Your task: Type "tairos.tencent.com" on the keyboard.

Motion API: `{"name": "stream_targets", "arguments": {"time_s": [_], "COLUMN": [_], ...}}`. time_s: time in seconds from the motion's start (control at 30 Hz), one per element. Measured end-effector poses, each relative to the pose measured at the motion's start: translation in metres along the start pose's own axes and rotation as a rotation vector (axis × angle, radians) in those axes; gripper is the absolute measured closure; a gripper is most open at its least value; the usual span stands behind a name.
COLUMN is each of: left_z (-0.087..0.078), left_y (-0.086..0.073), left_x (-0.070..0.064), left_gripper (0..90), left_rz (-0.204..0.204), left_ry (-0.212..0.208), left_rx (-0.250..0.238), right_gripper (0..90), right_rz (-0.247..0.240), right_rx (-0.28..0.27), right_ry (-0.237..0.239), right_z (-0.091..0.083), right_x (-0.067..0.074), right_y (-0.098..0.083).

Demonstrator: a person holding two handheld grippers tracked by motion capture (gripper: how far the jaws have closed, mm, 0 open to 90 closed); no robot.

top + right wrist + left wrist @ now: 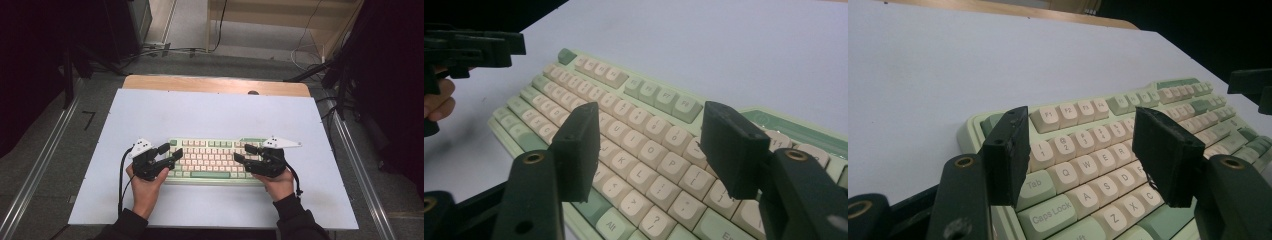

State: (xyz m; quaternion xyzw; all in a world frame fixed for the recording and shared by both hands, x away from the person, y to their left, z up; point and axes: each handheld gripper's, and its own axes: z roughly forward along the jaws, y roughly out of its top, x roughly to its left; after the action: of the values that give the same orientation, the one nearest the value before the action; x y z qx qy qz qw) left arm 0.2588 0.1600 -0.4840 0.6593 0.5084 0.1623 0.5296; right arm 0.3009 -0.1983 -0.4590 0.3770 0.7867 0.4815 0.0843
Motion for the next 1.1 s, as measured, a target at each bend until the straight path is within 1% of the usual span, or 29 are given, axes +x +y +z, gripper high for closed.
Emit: {"name": "stream_targets", "arguments": {"time_s": [0.07, 0.1, 0.13, 0.2, 0.23, 0.3, 0.37, 0.43, 0.5, 0.67, 0.83, 0.97, 1.1], "left_z": [0.0, 0.0, 0.0, 0.0, 0.0, 0.0, 0.0, 0.001, 0.001, 0.002, 0.002, 0.002, 0.002], "left_y": [0.0, 0.0, 0.0, 0.0, 0.0, 0.0, 0.0, 0.0, -0.001, -0.001, -0.001, -0.001, -0.001], "left_x": [0.0, 0.0, 0.0, 0.0, 0.0, 0.0, -0.001, -0.001, -0.001, -0.001, -0.001, -0.001, -0.001], "left_gripper": [40.4, 40.3, 40.4, 40.3, 40.3, 40.2, 40.1, 39.8, 38.3, 37.0, 36.8, 36.8, 36.8], "left_rz": [0.0, 0.001, 0.001, 0.0, 0.002, 0.004, 0.009, 0.012, 0.012, 0.013, 0.014, 0.015, 0.014], "left_ry": [-0.003, -0.003, -0.003, -0.005, -0.004, -0.003, -0.004, -0.003, 0.001, 0.009, 0.008, 0.007, 0.007], "left_rx": [-0.002, -0.003, -0.004, -0.006, -0.004, -0.003, -0.001, 0.0, -0.001, 0.0, 0.003, 0.003, 0.006], "right_gripper": [45.2, 49.2, 54.9, 68.6, 75.2, 86.7, 87.8, 87.8, 87.7, 87.8, 87.7, 87.7, 87.7], "right_rz": [-0.014, -0.021, -0.029, -0.052, -0.07, -0.091, -0.108, -0.11, -0.115, -0.123, -0.157, -0.163, -0.164], "right_rx": [0.004, 0.013, 0.02, 0.025, 0.028, 0.024, 0.015, 0.028, 0.041, 0.087, 0.127, 0.161, 0.168], "right_ry": [0.008, 0.023, 0.033, 0.04, 0.045, 0.04, 0.047, 0.059, 0.061, 0.056, 0.05, 0.041, 0.043], "right_z": [0.0, 0.001, 0.002, 0.003, 0.004, 0.004, 0.004, 0.007, 0.01, 0.023, 0.036, 0.041, 0.043], "right_x": [0.002, 0.003, 0.005, 0.009, 0.011, 0.015, 0.019, 0.022, 0.024, 0.027, 0.033, 0.033, 0.034], "right_y": [0.0, -0.001, -0.001, -0.002, -0.002, -0.002, -0.002, -0.002, -0.004, -0.008, -0.011, -0.013, -0.014]}}
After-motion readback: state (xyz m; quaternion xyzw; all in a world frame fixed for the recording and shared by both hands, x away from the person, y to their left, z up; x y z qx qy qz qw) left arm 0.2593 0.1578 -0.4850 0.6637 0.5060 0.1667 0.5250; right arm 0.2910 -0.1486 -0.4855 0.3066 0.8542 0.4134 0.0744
